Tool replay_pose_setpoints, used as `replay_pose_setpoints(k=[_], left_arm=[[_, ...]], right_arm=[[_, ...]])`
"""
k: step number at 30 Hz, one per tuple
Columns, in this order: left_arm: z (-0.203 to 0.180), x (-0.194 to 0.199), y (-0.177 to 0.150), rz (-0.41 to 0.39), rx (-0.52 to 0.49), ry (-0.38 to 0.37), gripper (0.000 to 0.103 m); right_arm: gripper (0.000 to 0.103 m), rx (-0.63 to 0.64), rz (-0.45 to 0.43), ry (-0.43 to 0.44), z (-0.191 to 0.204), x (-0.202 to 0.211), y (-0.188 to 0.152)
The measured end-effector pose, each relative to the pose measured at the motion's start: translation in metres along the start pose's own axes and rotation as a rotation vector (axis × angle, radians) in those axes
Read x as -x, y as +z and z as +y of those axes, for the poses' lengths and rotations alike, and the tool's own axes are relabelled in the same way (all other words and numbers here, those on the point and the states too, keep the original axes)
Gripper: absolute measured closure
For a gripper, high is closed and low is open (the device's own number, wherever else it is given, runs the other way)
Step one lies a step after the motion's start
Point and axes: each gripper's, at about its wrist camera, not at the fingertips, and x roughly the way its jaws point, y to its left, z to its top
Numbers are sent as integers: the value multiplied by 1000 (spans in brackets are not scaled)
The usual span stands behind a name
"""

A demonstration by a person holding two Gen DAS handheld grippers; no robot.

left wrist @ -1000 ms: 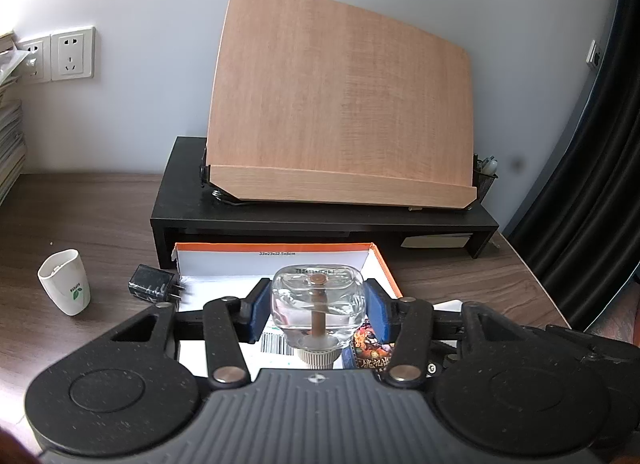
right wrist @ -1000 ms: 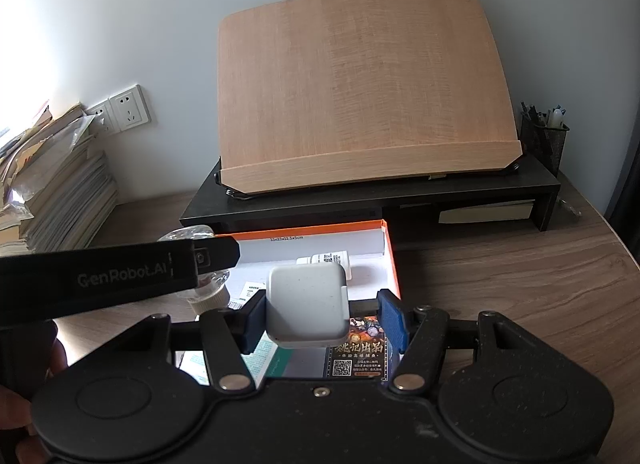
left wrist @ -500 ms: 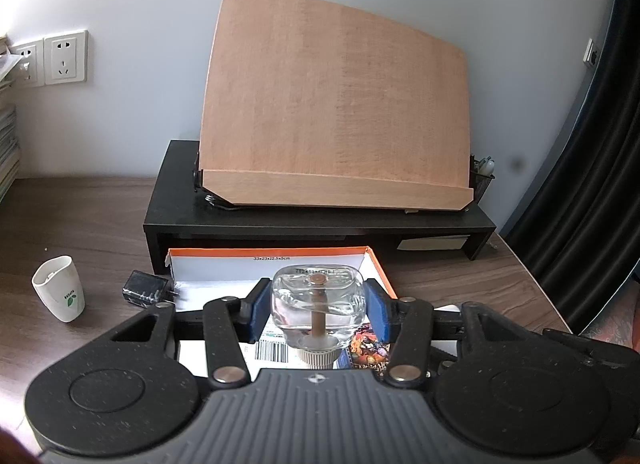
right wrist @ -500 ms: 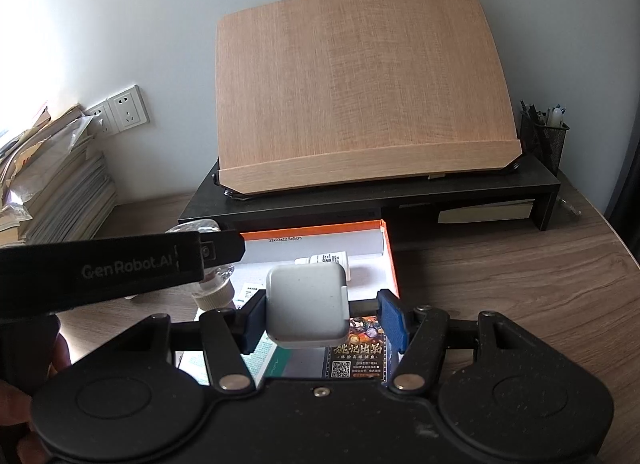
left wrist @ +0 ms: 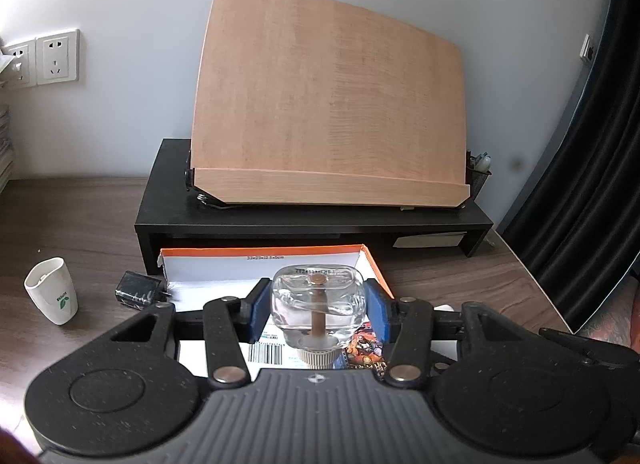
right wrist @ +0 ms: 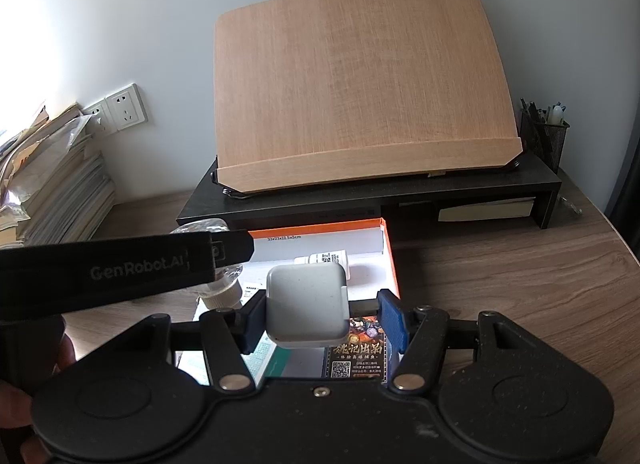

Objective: Organize rigid objects
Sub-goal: 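Carry the diffuser bottle and charger cube over the white box with both tools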

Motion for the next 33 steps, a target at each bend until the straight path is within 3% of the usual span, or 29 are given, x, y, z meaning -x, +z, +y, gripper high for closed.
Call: replay_pose_setpoints(k=[33], left_arm=[[5, -25, 2, 61, -28, -46, 53]], right_arm=[[32, -23, 63, -31, 1, -23, -6]])
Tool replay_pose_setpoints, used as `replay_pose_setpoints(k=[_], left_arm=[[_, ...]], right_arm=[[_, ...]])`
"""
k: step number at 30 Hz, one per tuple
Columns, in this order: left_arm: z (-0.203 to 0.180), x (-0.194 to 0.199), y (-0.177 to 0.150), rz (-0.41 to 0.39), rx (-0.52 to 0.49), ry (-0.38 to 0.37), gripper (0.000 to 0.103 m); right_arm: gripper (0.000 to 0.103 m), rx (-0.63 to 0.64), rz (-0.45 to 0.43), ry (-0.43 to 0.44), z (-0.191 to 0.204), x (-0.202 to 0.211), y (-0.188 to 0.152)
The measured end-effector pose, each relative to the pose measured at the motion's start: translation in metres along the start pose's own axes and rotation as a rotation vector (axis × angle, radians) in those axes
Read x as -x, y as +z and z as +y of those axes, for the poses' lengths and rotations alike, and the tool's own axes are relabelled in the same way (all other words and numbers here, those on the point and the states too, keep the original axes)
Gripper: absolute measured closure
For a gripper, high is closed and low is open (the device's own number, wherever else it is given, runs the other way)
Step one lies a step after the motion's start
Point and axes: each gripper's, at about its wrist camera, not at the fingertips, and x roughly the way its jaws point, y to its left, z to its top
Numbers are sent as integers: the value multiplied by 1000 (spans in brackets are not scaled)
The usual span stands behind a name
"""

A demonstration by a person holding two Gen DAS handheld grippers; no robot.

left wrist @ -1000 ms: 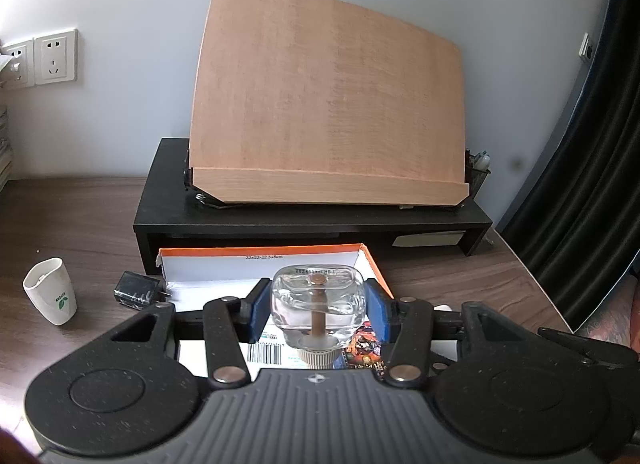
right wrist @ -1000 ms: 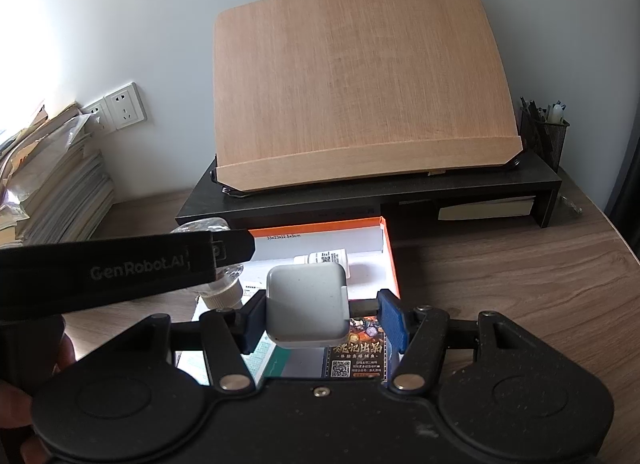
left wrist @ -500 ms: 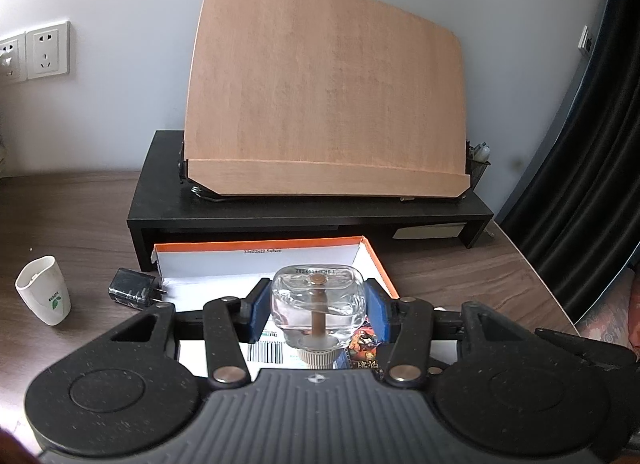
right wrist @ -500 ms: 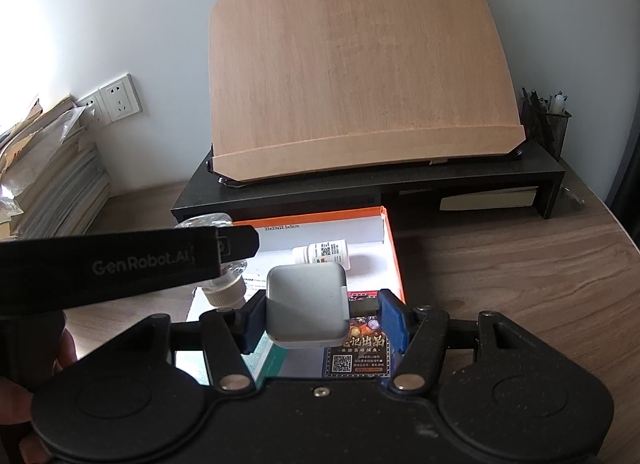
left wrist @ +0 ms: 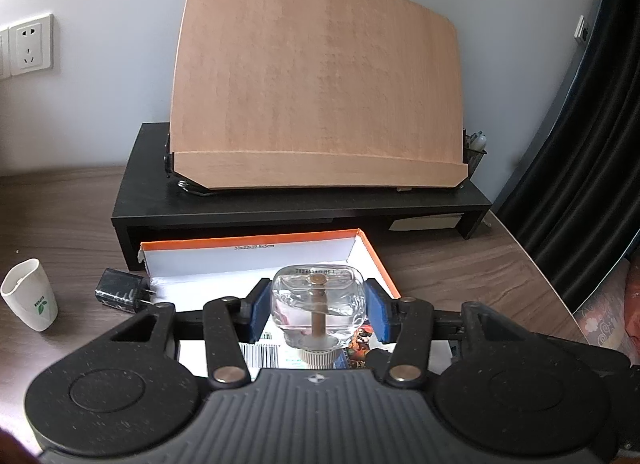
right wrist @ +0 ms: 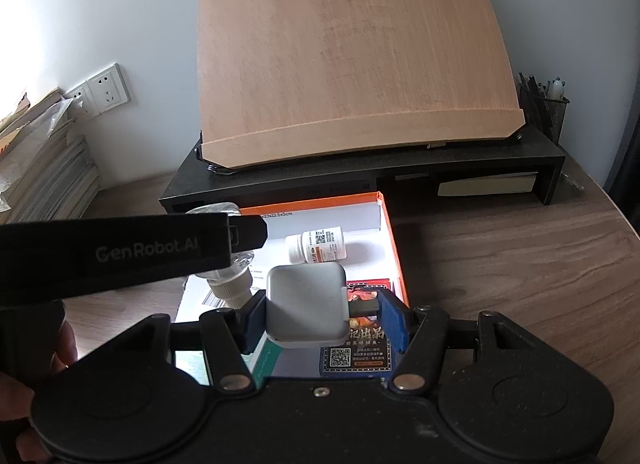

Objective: Organize rigid objects
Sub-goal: 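Carry the diffuser bottle and charger cube over the white box with both tools, then open left tool dropping the bottle while right tool releases the charger cube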

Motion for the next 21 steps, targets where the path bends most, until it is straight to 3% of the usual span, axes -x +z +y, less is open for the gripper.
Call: replay_pose_setpoints(k=[14, 16, 21], left_arm=[[-1, -11, 2, 22, -23, -30, 53], [-1, -13, 3, 24, -24, -36, 53], [-2, -20, 5, 36, -30, -47, 53]], right_arm=[[32, -16, -16, -17, 1, -1, 0], [26, -19, -25, -16, 0, 2, -1], [24, -26, -36, -27, -3, 8, -2]])
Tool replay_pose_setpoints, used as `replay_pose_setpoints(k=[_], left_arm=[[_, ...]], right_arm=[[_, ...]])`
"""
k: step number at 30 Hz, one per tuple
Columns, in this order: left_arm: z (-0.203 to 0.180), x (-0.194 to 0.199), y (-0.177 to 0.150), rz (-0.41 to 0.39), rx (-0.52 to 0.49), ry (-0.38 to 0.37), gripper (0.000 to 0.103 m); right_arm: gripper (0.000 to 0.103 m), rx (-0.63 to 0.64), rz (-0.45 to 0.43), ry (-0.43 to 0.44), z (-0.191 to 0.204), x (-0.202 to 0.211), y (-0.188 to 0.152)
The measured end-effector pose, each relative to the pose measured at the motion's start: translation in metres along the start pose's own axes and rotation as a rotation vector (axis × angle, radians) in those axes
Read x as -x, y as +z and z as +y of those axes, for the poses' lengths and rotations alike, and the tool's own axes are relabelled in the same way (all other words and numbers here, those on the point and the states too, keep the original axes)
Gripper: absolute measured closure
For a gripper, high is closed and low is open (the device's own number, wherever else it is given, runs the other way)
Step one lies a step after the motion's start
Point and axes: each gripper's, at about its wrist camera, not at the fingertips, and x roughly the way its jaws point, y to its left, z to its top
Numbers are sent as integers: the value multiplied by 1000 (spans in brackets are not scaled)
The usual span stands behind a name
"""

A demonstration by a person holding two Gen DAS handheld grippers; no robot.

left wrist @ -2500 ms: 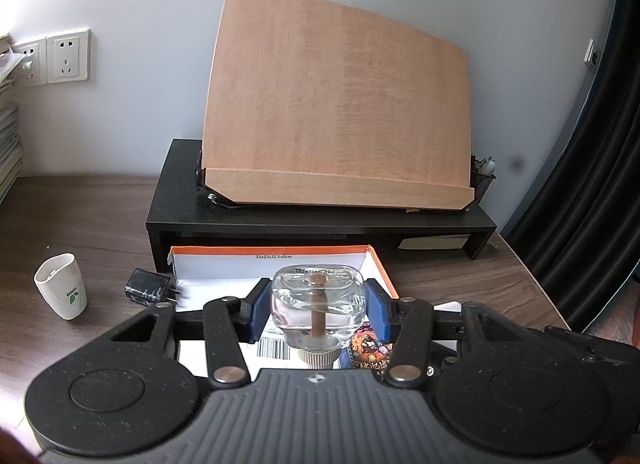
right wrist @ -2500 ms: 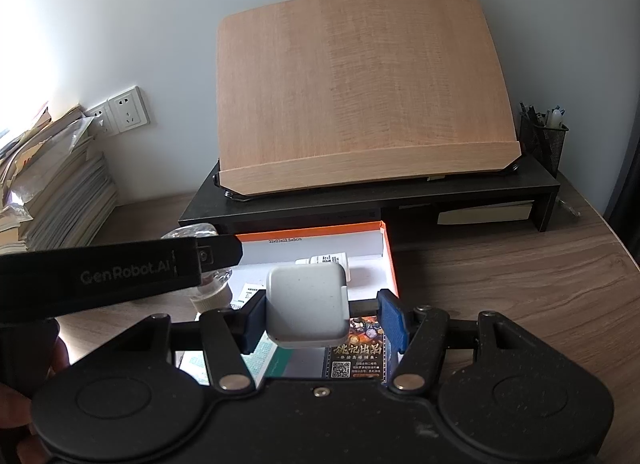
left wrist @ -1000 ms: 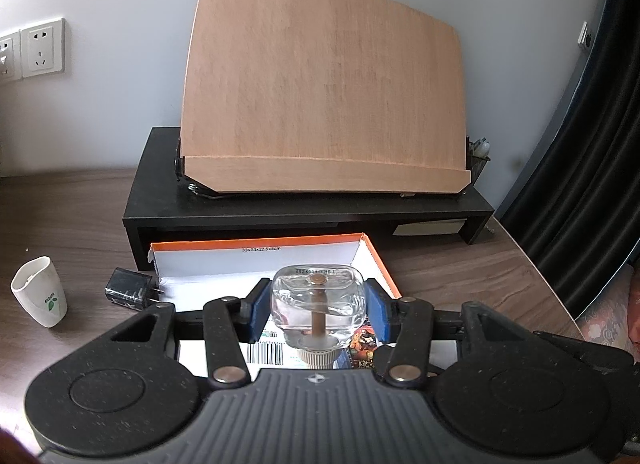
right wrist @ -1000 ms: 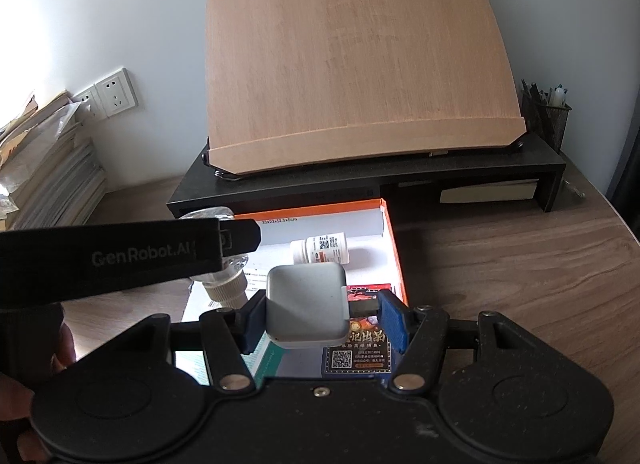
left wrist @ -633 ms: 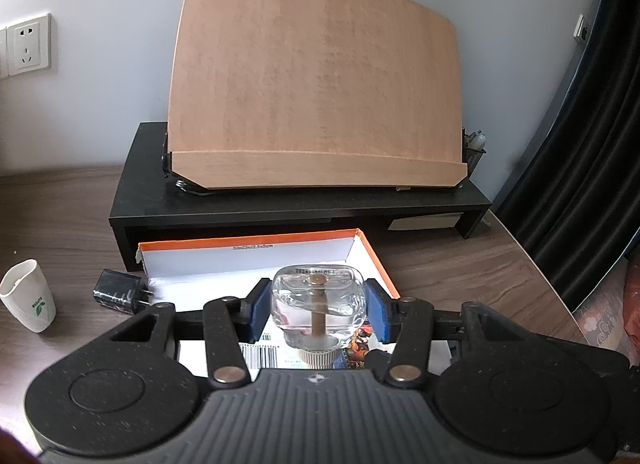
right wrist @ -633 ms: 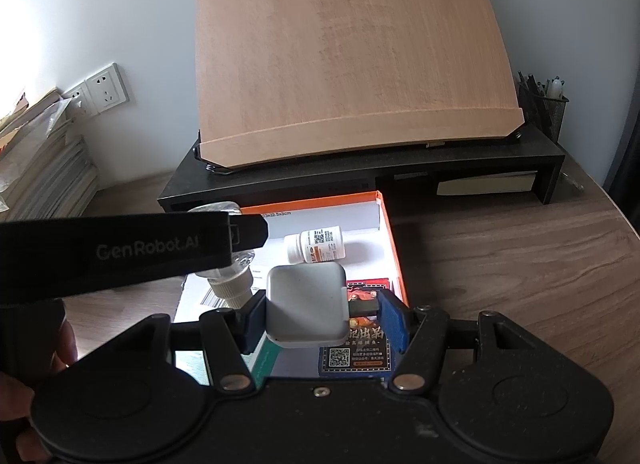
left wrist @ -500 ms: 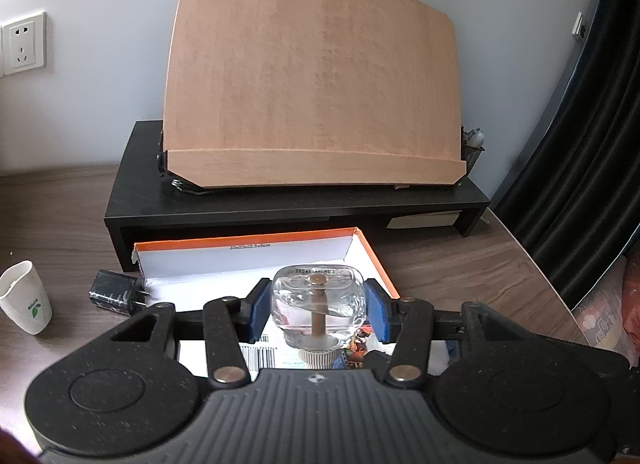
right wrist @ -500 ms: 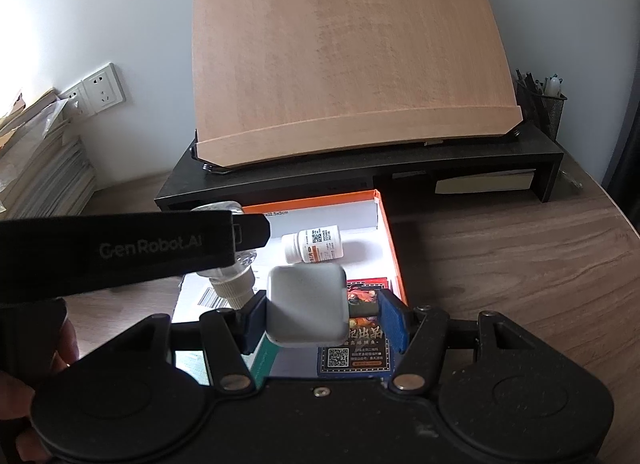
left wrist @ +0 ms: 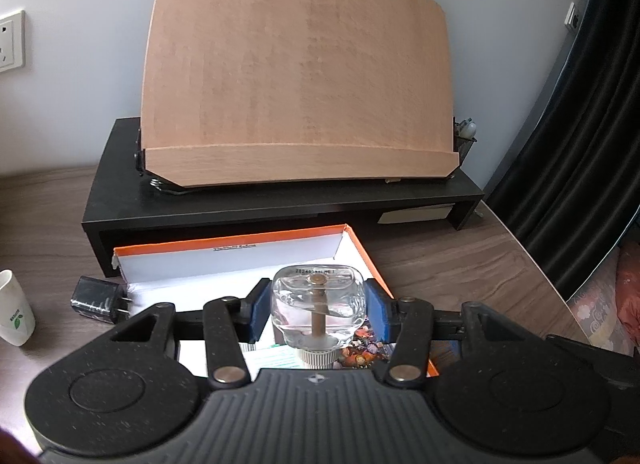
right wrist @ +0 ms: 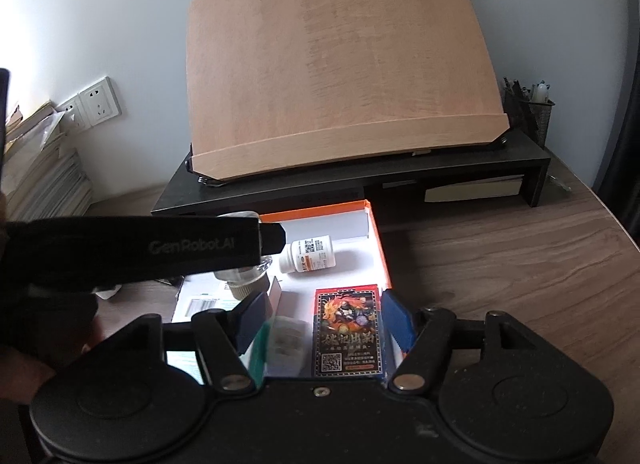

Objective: Organize rigid objects
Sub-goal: 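Open left tool dropping the bottle while right tool releases the charger cube, then move left tool to the white plug unit while right tool approaches the black charger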

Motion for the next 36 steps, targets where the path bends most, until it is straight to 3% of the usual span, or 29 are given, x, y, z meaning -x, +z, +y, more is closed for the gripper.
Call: replay_pose_setpoints(k=[6, 16, 22, 26, 33, 36], left_arm=[[-1, -7, 1, 21, 6, -23, 54], [10, 19, -5, -36, 38, 8, 41], [37, 45, -19, -86, 103, 88, 29], [64, 62, -32, -123, 115, 187, 12], [137, 69, -49, -124, 185, 363, 4], [162, 63, -48, -127, 184, 392, 3]], right_arm=[[23, -2, -9, -10, -1, 8, -4], [23, 12, -31, 0, 9, 15, -4], [23, 49, -35, 41, 29, 15, -5], [22, 77, -34, 72, 45, 12, -4], [21, 115, -22, 116, 72, 4, -5], [21, 131, -8, 121, 85, -1, -6]])
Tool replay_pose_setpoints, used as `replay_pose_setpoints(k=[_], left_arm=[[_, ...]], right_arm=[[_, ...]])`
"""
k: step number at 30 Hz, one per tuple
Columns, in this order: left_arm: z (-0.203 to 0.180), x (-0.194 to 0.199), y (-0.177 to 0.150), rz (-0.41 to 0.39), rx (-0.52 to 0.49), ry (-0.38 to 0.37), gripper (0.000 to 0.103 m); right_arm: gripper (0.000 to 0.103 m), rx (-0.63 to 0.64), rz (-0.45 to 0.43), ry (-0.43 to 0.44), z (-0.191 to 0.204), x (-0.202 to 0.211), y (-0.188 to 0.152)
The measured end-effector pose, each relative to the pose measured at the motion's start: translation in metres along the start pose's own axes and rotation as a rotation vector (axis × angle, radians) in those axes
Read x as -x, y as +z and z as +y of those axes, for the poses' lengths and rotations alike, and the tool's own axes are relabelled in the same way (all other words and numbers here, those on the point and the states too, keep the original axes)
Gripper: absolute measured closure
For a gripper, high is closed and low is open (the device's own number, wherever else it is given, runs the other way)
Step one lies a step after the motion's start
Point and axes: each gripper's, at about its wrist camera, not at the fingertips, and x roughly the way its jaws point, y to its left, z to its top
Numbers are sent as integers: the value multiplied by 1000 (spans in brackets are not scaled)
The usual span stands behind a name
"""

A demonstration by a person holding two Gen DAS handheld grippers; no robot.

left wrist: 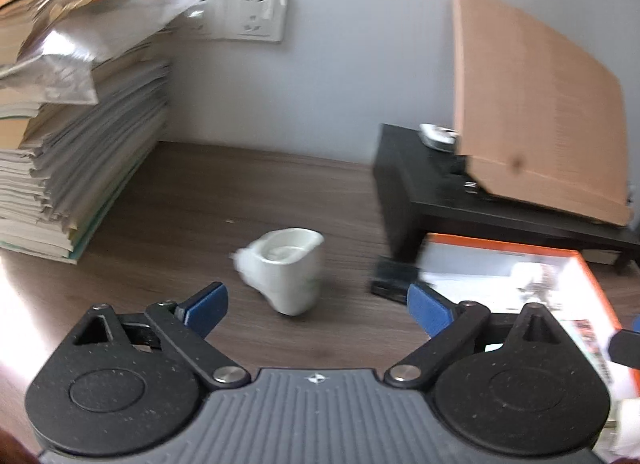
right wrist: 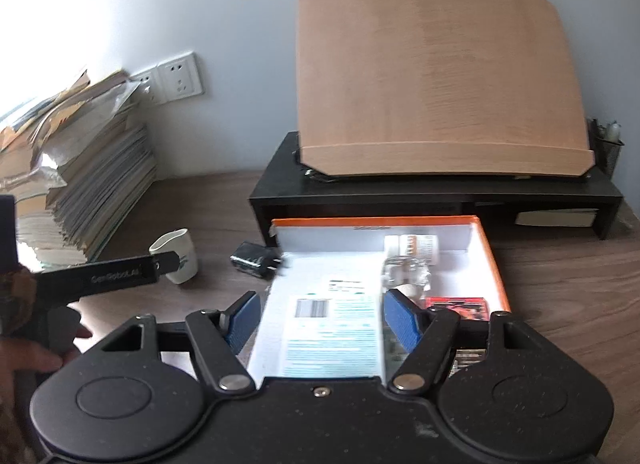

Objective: Organize rigid objects
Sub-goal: 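Move left tool to the white plug unit while right tool approaches the black charger, then grasp the white plug unit with left tool while right tool grasps the black charger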

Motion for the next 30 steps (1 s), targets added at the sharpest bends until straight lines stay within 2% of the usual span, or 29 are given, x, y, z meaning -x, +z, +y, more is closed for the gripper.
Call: replay_pose_setpoints(k=[1, 9, 18, 19, 22, 30], left_arm=[[5, -6, 1, -2, -8, -1, 0], [27, -48, 7, -20, -87, -29, 0], [42, -84, 4, 16, -144, -101, 0], [44, -86, 4, 13, -146, -114, 3], [49, -92, 2, 23, -153, -152, 22], [70, -75, -3, 14, -82, -207, 24]], right_arm=[[21, 4, 5, 1, 4, -2, 0], [21, 29, 46, -14, 28, -22, 2], [21, 39, 84, -33, 53, -50, 8], [21, 41, 86, -34, 56, -54, 9], [21, 45, 96, -39, 64, -66, 12], [21, 35, 122, -39, 82, -101, 21]])
